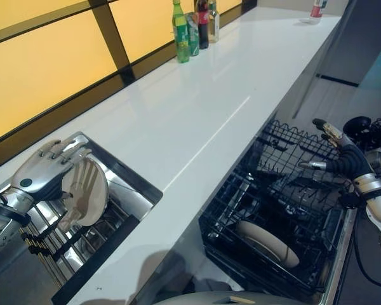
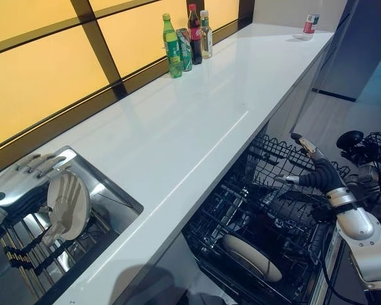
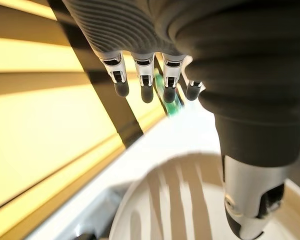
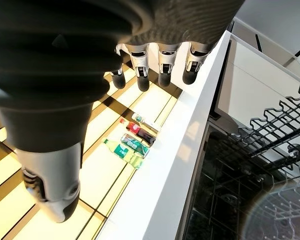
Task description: Pick up plates and place into dishwasher.
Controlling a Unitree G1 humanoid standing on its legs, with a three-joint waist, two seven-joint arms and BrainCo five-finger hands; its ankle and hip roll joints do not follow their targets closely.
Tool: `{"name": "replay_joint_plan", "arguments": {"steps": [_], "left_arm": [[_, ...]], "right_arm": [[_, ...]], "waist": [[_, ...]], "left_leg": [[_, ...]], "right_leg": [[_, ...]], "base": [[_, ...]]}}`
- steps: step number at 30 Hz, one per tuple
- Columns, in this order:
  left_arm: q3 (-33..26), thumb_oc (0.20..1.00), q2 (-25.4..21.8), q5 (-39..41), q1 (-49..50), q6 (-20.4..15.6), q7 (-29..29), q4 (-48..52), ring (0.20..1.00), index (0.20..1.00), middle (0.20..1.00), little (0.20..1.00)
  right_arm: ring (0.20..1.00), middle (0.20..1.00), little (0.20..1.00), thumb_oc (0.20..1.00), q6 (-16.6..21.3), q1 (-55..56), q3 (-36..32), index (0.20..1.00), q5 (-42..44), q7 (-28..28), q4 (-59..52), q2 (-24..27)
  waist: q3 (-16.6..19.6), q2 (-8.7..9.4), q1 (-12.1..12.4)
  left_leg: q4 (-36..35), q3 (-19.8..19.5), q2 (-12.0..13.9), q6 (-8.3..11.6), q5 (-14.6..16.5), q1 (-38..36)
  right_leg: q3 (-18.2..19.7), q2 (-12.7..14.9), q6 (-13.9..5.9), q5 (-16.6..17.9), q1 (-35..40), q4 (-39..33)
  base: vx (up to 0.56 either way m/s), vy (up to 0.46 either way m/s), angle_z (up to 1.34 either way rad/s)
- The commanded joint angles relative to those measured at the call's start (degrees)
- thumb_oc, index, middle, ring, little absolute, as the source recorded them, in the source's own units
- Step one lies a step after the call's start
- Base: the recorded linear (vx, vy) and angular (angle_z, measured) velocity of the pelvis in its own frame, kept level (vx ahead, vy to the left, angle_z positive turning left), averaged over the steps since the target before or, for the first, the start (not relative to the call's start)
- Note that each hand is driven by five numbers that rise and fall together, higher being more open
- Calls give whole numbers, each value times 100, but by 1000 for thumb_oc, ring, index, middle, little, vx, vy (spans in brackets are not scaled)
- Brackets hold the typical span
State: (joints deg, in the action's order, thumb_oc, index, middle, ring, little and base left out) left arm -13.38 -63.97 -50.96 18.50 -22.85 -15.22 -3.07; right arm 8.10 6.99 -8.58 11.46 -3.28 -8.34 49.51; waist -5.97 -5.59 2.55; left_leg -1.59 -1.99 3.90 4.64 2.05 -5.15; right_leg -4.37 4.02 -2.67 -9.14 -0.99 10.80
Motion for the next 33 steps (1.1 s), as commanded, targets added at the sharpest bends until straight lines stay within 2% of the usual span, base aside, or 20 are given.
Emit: {"name": "replay_joint_plan", "arguments": {"steps": [1,10,17,22,26,31,33], "left_arm": [[-100,1000,-703,139,-228,154,-189,-13,1000,1000,1000,1000],[381,1000,-809,72,-669,390,-810,-449,1000,1000,1000,1000],[498,1000,-717,-236,-1022,981,-2099,-867,1000,1000,1000,1000],[720,1000,-467,-501,-1322,1239,-2646,-1132,1000,1000,1000,1000],[978,1000,-406,-637,-1565,1153,-2508,-1177,1000,1000,1000,1000],[1350,1000,-513,-566,-1809,822,-1896,-1139,1000,1000,1000,1000],[1451,1000,-703,-454,-1858,693,-1554,-953,1000,1000,1000,1000]], "right_arm": [[1000,1000,1000,1000,351,-360,45,1000,216,122,4,310],[1000,1000,1000,1000,446,-676,355,1000,85,376,130,387],[1000,1000,1000,1000,508,-679,398,1000,-6,418,157,277],[1000,1000,1000,1000,485,-819,494,1000,-140,455,189,192],[1000,1000,1000,1000,472,-934,544,1000,-185,471,212,187],[1000,1000,1000,1000,433,-1095,584,1000,-199,498,218,262],[1000,1000,1000,1000,441,-1162,601,1000,-167,529,232,336]], "waist": [[-68,429,48],[-455,377,45],[-586,393,-3],[-669,387,-34],[-753,384,-64],[-890,370,-110],[-973,363,-122]], "left_leg": [[380,18,-447,-291,319,289],[556,13,-488,-312,246,702],[565,12,-527,-326,218,787],[587,27,-562,-344,220,875],[628,41,-578,-350,227,954],[733,76,-599,-363,244,1074],[763,88,-611,-374,245,1120]], "right_leg": [[-126,578,-614,828,305,-1028],[-16,618,-623,923,-57,-929],[-8,701,-655,958,-139,-905],[41,738,-666,970,-245,-870],[75,750,-667,980,-326,-837],[144,754,-664,1007,-433,-788],[165,759,-672,1033,-467,-783]], "base": [[-20,53,0],[-69,38,1],[-2,13,1],[-12,28,0],[-22,17,-4],[-36,24,-4],[-35,11,3]]}}
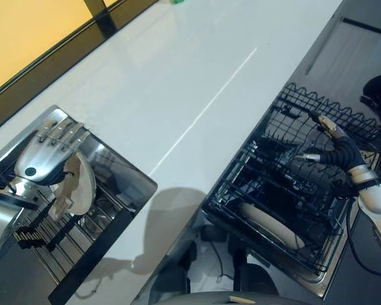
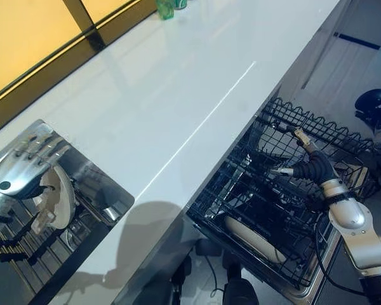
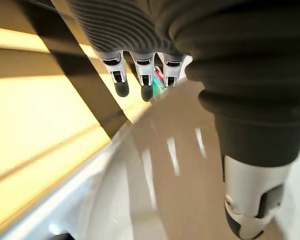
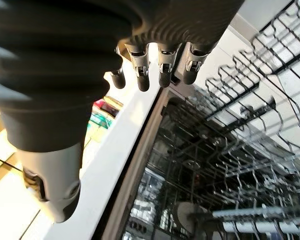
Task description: Pick up plates and place into dishwasher.
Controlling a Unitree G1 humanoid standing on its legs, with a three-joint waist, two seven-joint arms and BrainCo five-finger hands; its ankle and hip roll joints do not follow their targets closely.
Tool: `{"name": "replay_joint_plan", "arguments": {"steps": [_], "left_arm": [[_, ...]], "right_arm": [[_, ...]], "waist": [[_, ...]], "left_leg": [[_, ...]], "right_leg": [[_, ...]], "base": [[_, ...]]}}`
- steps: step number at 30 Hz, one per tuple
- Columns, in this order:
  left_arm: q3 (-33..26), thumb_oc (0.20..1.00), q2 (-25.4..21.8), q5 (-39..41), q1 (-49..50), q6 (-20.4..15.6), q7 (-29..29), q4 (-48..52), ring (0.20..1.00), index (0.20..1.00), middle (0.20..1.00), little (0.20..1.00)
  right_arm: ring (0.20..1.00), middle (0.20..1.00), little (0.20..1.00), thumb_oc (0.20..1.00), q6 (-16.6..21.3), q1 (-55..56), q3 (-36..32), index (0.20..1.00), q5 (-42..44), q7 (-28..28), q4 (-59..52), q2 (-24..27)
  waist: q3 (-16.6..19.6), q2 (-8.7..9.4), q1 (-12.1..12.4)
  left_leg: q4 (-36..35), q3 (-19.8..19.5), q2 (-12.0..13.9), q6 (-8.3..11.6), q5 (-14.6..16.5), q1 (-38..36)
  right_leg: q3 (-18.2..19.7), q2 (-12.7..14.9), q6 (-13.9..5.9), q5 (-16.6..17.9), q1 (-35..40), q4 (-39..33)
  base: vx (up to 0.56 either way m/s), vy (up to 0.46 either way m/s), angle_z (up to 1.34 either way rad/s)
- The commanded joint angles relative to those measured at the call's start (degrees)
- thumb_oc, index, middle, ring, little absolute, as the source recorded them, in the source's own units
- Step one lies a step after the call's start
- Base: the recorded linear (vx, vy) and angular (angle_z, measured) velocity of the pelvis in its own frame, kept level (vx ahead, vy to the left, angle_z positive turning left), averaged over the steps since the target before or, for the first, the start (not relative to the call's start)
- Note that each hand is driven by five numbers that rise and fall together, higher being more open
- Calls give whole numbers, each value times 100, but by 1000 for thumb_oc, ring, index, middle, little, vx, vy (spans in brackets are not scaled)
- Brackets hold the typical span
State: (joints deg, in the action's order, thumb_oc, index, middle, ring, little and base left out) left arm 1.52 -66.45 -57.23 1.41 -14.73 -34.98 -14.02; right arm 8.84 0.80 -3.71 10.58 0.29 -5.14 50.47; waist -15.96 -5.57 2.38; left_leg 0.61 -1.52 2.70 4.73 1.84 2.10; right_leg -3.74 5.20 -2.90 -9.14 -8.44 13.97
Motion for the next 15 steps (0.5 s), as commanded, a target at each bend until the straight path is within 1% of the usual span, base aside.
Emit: {"name": "replay_joint_plan", "arguments": {"steps": [1,3,5,13,14,15], "left_arm": [[-36,1000,-467,188,-154,-127,442,152,1000,1000,1000,1000],[-4,1000,-623,407,-176,-261,654,262,1000,1000,1000,1000],[-10,1000,-691,490,-171,-298,766,334,1000,1000,1000,1000],[6,1000,-787,607,-232,-258,1068,378,1000,1000,1000,1000],[11,520,-782,616,-240,-265,1105,356,520,520,520,520],[26,200,-771,620,-246,-271,1147,335,200,200,200,200]], "right_arm": [[1000,1000,1000,1000,369,-548,117,1000,-81,176,-84,239],[1000,1000,1000,1000,365,-573,113,1000,-39,180,-87,302],[1000,1000,1000,1000,399,-547,76,1000,-36,159,-82,305],[1000,1000,1000,1000,389,-539,11,1000,-15,89,-54,317],[1000,1000,1000,1000,393,-549,17,1000,-13,92,-48,313],[1000,1000,1000,1000,381,-558,27,1000,-21,100,-59,305]], "waist": [[22,363,-103],[-24,355,-115],[-36,351,-120],[-54,350,-124],[-61,352,-122],[-65,355,-118]], "left_leg": [[547,42,-491,-384,268,398],[568,55,-498,-395,274,415],[570,56,-503,-402,273,419],[634,34,-526,-415,294,417],[644,29,-528,-418,299,424],[651,20,-535,-421,304,427]], "right_leg": [[104,641,-649,1033,275,-1098],[113,647,-644,1038,267,-1093],[109,648,-642,1043,267,-1094],[98,669,-635,1040,277,-1051],[100,669,-634,1038,275,-1047],[107,664,-633,1032,273,-1043]], "base": [[0,0,0],[0,0,0],[0,0,0],[4,0,0],[0,0,0],[0,0,0]]}}
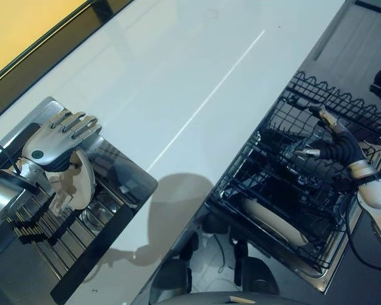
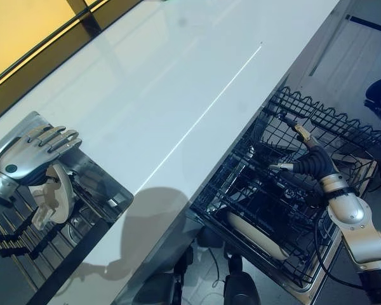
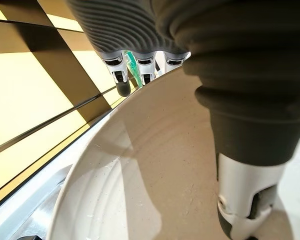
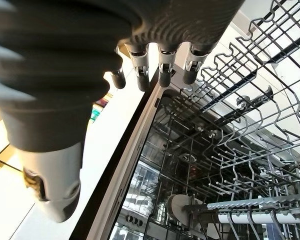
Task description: Pick up plates and place into dishwasher.
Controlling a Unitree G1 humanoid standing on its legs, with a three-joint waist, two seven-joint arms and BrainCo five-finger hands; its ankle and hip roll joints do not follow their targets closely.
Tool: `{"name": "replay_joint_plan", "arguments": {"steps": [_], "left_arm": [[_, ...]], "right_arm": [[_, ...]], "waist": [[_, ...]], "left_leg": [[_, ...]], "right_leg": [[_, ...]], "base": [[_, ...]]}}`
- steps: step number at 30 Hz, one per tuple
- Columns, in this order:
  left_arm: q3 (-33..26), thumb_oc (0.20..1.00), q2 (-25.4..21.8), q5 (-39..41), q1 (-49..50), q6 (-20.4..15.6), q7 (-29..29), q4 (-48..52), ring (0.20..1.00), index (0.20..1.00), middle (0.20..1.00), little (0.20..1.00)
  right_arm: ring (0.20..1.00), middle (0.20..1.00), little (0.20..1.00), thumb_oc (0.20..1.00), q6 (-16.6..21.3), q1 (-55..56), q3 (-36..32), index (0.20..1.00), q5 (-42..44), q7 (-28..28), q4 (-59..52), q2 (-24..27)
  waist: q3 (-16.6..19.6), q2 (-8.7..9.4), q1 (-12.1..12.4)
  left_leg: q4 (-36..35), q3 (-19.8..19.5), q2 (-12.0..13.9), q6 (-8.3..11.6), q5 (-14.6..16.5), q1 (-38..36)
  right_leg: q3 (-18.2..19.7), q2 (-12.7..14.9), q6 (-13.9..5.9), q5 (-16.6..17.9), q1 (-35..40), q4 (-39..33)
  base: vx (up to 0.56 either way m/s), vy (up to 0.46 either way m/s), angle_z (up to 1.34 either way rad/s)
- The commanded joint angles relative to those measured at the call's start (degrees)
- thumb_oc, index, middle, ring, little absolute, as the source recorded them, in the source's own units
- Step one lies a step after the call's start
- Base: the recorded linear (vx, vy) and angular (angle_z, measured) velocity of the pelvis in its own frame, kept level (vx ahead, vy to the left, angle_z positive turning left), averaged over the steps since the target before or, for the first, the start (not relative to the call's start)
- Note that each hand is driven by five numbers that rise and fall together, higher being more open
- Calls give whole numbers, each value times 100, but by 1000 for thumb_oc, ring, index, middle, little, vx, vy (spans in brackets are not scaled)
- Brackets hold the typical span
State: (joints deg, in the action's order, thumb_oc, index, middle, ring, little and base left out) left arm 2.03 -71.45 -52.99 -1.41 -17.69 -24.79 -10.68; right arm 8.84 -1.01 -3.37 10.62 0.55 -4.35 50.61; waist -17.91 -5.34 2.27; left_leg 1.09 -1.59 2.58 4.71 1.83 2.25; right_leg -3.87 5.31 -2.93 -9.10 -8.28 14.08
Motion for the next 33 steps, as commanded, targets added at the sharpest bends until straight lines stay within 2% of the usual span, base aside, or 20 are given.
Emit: {"name": "replay_joint_plan", "arguments": {"steps": [1,11,18,25,28,33], "left_arm": [[-21,200,-279,221,38,17,128,-13,200,200,200,200],[-283,200,-216,382,283,9,98,-9,200,200,200,200],[-729,200,51,361,874,-166,64,115,200,200,200,200],[-869,200,121,338,1051,-212,53,206,200,200,200,200],[-985,200,163,261,1112,-9,-383,145,200,200,200,200],[-1167,200,412,279,1018,312,-1681,-149,200,200,200,200]], "right_arm": [[1000,1000,1000,1000,387,-381,-6,1000,-36,75,-132,282],[1000,1000,1000,1000,397,-300,-76,1000,-42,13,-153,208],[1000,1000,1000,1000,428,-100,-190,1000,-77,-55,-142,101],[1000,1000,1000,1000,324,-60,-86,1000,-97,-23,-224,17],[1000,1000,1000,1000,332,-53,-44,1000,-112,33,-210,-10],[1000,1000,1000,1000,301,16,-22,1000,-152,45,-261,-113]], "waist": [[125,332,-103],[232,337,-29],[402,374,128],[531,410,259],[573,440,301],[700,510,312]], "left_leg": [[603,28,-522,-419,304,416],[610,-21,-516,-412,326,353],[630,-101,-514,-400,357,262],[567,-196,-478,-373,334,171],[526,-226,-468,-361,335,124],[422,-220,-442,-355,332,41]], "right_leg": [[121,649,-626,1027,254,-1052],[26,649,-594,972,333,-1043],[-101,642,-566,885,458,-1011],[-221,622,-562,813,566,-971],[-248,612,-568,799,605,-981],[-251,590,-570,763,652,-1009]], "base": [[0,0,0],[0,0,0],[22,-4,3],[15,-15,8],[0,-3,1],[23,-4,6]]}}
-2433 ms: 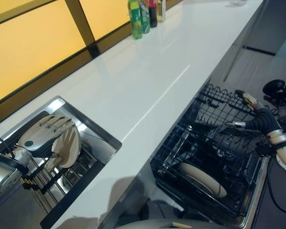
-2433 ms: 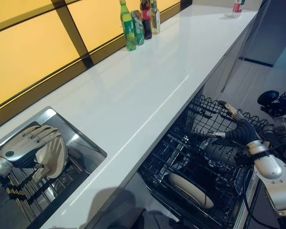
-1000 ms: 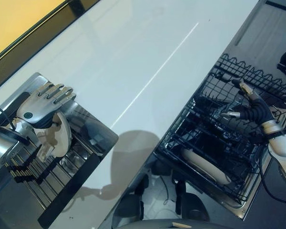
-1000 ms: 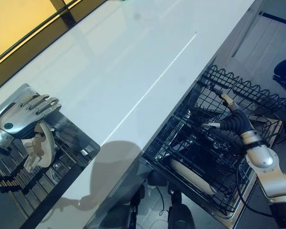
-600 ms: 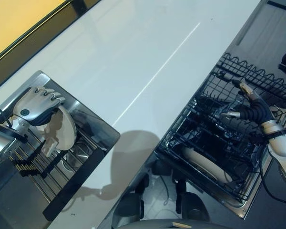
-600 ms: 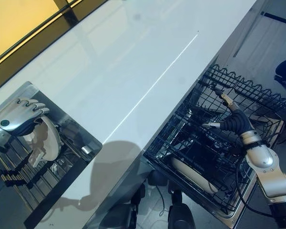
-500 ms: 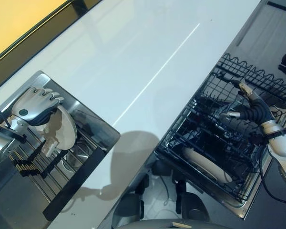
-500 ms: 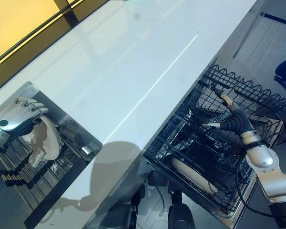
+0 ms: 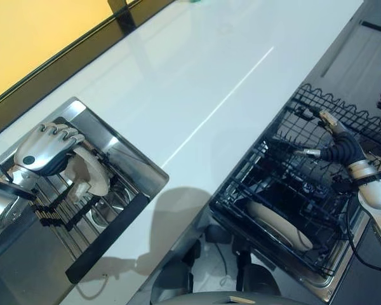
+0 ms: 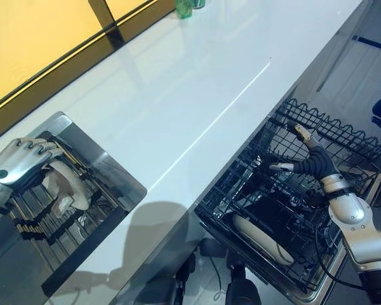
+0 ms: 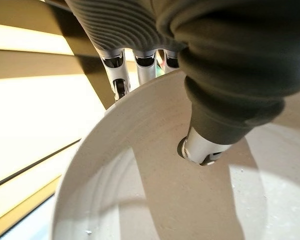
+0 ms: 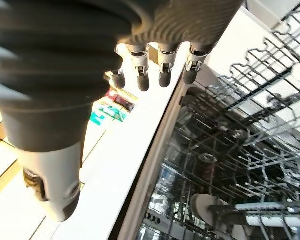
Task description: Pick up plates and place into dishwasher.
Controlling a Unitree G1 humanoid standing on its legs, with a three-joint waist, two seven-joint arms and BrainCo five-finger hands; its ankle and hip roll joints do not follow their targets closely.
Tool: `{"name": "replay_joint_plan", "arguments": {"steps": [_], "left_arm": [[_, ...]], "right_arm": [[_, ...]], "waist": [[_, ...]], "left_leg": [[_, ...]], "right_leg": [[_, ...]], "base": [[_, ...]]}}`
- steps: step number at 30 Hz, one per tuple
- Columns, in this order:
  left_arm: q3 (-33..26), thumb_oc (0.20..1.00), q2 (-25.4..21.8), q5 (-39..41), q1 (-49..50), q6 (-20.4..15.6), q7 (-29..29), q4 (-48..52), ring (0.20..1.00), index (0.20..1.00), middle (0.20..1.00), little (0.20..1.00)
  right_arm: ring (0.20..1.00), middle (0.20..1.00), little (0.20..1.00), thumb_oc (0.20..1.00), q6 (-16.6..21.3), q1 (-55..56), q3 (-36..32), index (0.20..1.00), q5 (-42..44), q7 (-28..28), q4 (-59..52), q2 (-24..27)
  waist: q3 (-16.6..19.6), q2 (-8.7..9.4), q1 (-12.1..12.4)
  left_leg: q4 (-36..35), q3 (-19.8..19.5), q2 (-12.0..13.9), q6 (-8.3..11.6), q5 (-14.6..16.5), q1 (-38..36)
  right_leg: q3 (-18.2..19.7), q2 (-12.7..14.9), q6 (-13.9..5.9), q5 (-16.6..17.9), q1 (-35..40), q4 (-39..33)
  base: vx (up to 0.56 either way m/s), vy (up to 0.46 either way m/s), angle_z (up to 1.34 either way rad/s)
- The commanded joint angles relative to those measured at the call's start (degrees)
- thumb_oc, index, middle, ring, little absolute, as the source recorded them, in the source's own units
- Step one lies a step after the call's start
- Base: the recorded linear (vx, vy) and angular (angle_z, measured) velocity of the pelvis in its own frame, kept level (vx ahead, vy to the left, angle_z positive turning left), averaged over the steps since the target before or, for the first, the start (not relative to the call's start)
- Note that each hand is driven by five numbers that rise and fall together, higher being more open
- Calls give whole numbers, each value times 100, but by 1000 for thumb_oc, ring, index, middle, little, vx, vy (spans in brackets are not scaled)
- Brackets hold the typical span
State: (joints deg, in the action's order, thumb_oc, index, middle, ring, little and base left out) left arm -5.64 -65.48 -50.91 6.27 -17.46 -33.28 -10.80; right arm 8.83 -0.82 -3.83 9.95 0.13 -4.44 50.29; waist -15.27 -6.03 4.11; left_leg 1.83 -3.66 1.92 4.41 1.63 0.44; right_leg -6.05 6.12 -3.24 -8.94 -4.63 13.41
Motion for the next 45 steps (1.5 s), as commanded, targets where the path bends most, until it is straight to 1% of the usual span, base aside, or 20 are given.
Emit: {"name": "replay_joint_plan", "arguments": {"steps": [1,3,5,8,18,20,23,25,28,30,32,34,36,38,41,45], "left_arm": [[-496,200,-36,110,241,293,-1207,-177,200,200,200,200],[-615,200,205,129,206,215,-1608,-241,200,200,200,200],[-723,200,568,31,160,158,-2027,-264,200,200,200,200],[-774,200,854,69,2,189,-2269,-197,200,200,200,200],[-923,200,1448,717,-253,442,-2703,-7,200,200,200,200],[-917,200,1559,893,-332,424,-2772,-6,200,200,200,200],[-873,200,1787,1182,-432,379,-2818,194,200,200,200,200],[-879,200,1931,1335,-460,257,-2802,276,200,200,200,200],[-862,200,2058,1554,-506,256,-2671,512,200,200,200,200],[-848,200,2104,1681,-550,255,-2635,596,200,200,200,200],[-866,200,2119,1758,-576,275,-2587,715,200,200,200,200],[-877,200,2186,1977,-627,226,-2535,952,200,200,200,200],[-865,200,2261,2059,-679,203,-2493,1101,200,200,200,200],[-827,200,2338,2142,-747,170,-2467,1288,200,200,200,200],[-697,200,2507,2273,-945,172,-2322,1576,200,200,200,200],[-339,200,2679,2431,-1327,396,-2153,1818,200,200,200,200]], "right_arm": [[1000,1000,1000,1000,303,60,3,1000,-131,96,-285,-151],[1000,1000,1000,1000,308,116,8,1000,-184,124,-300,-237],[1000,1000,1000,1000,283,168,13,1000,-239,141,-341,-348],[1000,1000,1000,1000,278,200,89,1000,-304,212,-361,-463],[1000,1000,1000,1000,354,407,132,1000,-211,311,-533,-697],[1000,1000,1000,1000,408,411,200,1000,-246,385,-531,-754],[1000,1000,1000,1000,537,386,260,1000,-282,641,-624,-842],[1000,1000,1000,1000,604,334,261,1000,-381,849,-670,-908],[1000,1000,1000,1000,742,235,212,1000,-425,1126,-785,-946],[1000,1000,1000,1000,880,147,157,1000,-465,1320,-862,-953],[1000,1000,1000,1000,896,66,107,1000,-463,1419,-973,-936],[1000,1000,1000,1000,1093,-91,78,1000,-493,1606,-1160,-950],[1000,1000,1000,1000,1163,-214,83,1000,-529,1642,-1297,-970],[1000,1000,1000,1000,1277,-380,131,1000,-578,1604,-1461,-984],[1000,1000,1000,1000,1334,-759,344,1000,-654,1435,-1745,-973],[1000,1000,1000,1000,1244,-1433,805,1000,-623,1200,-1921,-907]], "waist": [[467,605,140],[498,646,151],[532,703,159],[547,782,160],[585,1105,90],[583,1165,88],[601,1264,109],[620,1310,124],[666,1369,151],[711,1381,157],[751,1377,169],[831,1338,192],[870,1309,213],[940,1268,238],[1060,1210,267],[1235,1128,287]], "left_leg": [[334,-18,-371,-325,356,209],[312,-19,-363,-329,360,187],[279,-25,-352,-323,362,161],[230,-14,-330,-320,367,131],[142,38,-254,-323,432,58],[130,39,-240,-328,441,41],[108,16,-219,-335,467,15],[85,6,-215,-343,481,-9],[58,-7,-200,-346,507,-44],[24,-4,-193,-350,519,-81],[-15,-10,-187,-355,520,-110],[-82,-19,-189,-360,507,-156],[-107,-24,-205,-361,442,-149],[-151,-39,-222,-364,431,-179],[-195,-62,-240,-352,417,-228],[-312,-90,-269,-331,357,-303]], "right_leg": [[-41,509,-539,737,295,-943],[-47,504,-537,725,303,-935],[-34,489,-534,714,309,-932],[-2,466,-541,710,311,-938],[111,348,-568,748,350,-1028],[119,327,-572,760,370,-1039],[126,289,-573,762,422,-1076],[134,257,-570,764,458,-1104],[127,228,-567,763,516,-1151],[130,209,-563,754,543,-1167],[127,198,-558,741,562,-1175],[118,187,-535,706,599,-1186],[95,196,-520,734,592,-1180],[61,198,-512,704,616,-1178],[2,205,-489,643,663,-1156],[-50,184,-449,585,728,-1154]], "base": [[32,-16,5],[38,-21,3],[36,-22,2],[9,-23,0],[6,-55,-4],[0,-72,-4],[-2,-87,-1],[-8,-72,-1],[-23,-68,-2],[-44,-48,-2],[-41,-23,-9],[-63,-4,-6],[-85,6,0],[-70,0,-2],[-51,4,1],[-45,11,2]]}}
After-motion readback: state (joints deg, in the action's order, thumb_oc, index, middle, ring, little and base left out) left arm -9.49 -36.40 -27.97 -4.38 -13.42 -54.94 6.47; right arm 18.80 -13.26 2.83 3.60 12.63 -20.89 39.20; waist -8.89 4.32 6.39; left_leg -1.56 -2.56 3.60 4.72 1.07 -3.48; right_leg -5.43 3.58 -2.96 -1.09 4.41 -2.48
